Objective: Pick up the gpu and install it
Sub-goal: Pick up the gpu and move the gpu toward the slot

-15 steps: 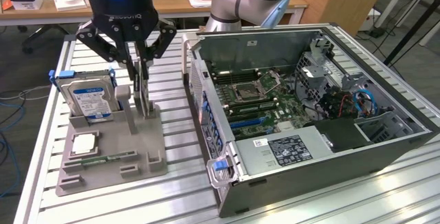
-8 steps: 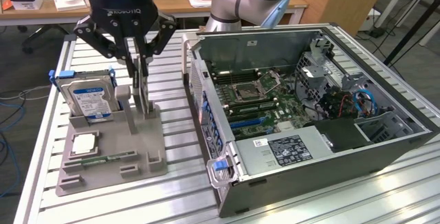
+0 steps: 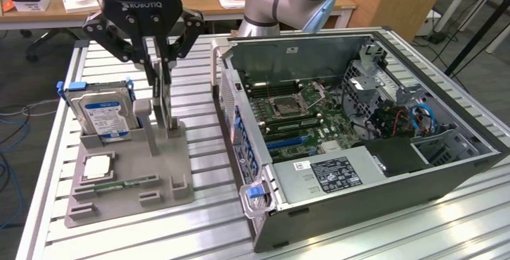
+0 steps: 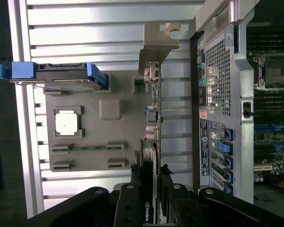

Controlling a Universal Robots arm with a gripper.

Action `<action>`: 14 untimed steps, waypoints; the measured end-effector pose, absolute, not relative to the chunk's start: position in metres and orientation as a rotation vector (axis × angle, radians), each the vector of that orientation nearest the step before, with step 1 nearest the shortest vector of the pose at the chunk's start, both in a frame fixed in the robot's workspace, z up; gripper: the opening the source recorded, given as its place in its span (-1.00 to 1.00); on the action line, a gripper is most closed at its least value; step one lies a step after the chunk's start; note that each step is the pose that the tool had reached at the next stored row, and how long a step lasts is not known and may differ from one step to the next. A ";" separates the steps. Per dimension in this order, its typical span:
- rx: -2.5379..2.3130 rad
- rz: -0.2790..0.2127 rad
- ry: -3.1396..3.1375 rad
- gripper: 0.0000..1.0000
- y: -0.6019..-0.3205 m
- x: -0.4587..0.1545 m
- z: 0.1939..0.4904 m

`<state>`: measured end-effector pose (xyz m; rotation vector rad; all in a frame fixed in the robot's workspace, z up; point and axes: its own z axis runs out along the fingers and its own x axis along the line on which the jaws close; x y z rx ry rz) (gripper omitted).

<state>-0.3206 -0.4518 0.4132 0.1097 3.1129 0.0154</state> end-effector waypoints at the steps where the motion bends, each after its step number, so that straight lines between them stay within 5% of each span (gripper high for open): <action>1: 0.110 0.014 3.113 -0.47 -0.452 -0.321 0.414; 14: 0.109 0.002 3.113 -0.47 -0.452 -0.321 0.425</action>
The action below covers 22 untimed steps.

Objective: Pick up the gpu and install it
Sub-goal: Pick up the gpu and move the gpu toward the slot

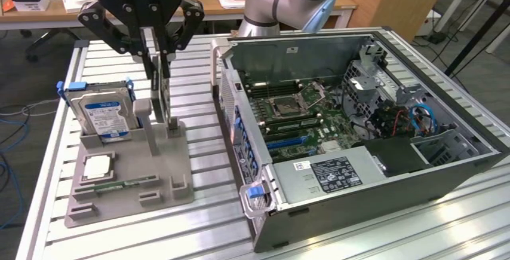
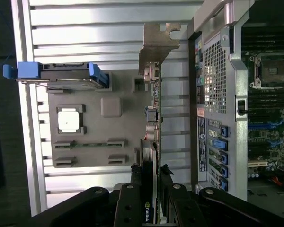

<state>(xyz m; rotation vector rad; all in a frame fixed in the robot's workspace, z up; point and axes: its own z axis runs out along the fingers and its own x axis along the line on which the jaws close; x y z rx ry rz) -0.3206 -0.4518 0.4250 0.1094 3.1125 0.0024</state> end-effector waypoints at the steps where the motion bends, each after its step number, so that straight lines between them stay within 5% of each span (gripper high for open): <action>1: 0.109 0.002 3.112 -0.47 -0.452 -0.321 0.425; 22: 0.109 0.001 3.113 -0.47 -0.452 -0.309 0.425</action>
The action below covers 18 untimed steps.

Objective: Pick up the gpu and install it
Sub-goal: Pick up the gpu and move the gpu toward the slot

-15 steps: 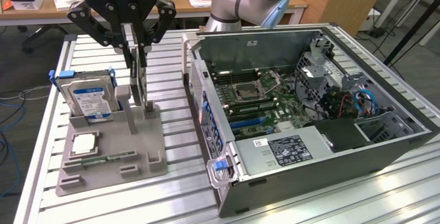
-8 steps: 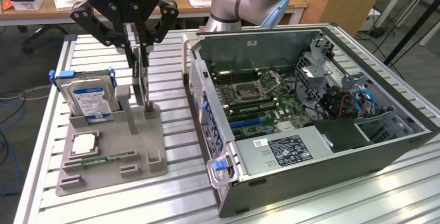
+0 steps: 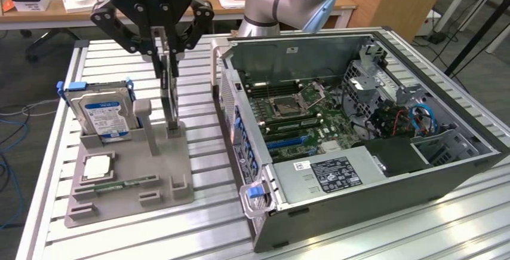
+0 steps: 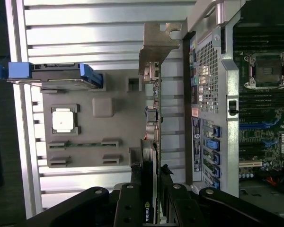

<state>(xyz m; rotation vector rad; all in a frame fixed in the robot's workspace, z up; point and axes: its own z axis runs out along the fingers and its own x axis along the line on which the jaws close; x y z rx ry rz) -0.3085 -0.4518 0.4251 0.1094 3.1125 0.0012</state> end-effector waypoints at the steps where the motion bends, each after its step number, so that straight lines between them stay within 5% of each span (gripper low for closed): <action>1: 0.109 0.001 3.113 -0.47 -0.452 -0.308 0.425; 18: 0.109 0.001 3.113 -0.47 -0.452 -0.293 0.425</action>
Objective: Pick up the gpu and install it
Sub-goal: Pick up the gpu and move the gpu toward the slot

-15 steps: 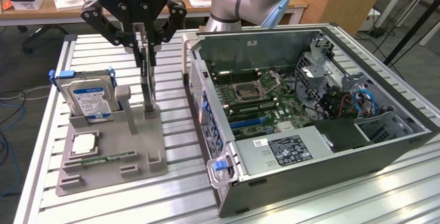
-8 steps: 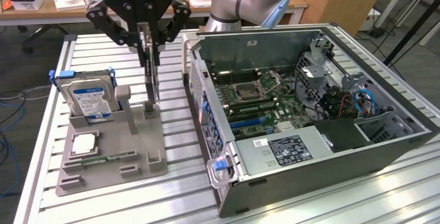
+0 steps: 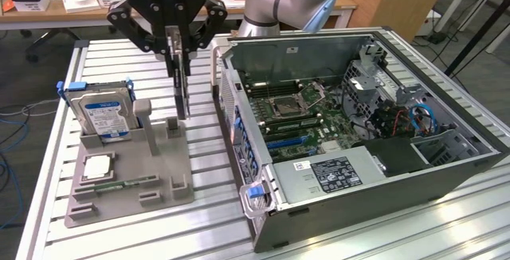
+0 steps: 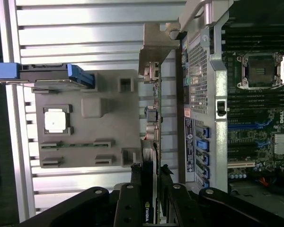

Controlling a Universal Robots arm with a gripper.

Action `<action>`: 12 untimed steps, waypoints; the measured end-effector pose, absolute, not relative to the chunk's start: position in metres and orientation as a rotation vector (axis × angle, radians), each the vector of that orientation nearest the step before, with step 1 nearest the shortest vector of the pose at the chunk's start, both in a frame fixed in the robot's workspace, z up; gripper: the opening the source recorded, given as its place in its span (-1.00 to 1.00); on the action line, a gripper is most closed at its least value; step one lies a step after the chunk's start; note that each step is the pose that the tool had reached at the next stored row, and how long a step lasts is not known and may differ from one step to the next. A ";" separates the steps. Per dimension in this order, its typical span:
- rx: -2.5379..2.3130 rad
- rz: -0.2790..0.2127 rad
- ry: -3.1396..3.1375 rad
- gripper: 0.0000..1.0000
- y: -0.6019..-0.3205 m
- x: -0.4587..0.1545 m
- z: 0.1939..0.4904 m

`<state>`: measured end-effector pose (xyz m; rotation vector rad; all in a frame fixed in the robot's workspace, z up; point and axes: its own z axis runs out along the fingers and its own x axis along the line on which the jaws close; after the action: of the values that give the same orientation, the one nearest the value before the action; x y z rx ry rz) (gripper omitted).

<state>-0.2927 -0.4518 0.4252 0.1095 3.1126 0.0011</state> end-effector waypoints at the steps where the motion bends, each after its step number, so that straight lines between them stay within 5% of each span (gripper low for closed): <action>1: 0.109 0.001 3.113 -0.47 -0.452 -0.292 0.425; 12: 0.110 0.001 3.113 -0.47 -0.452 -0.281 0.425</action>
<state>-0.2808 -0.4518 0.4251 0.1095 3.1126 0.0012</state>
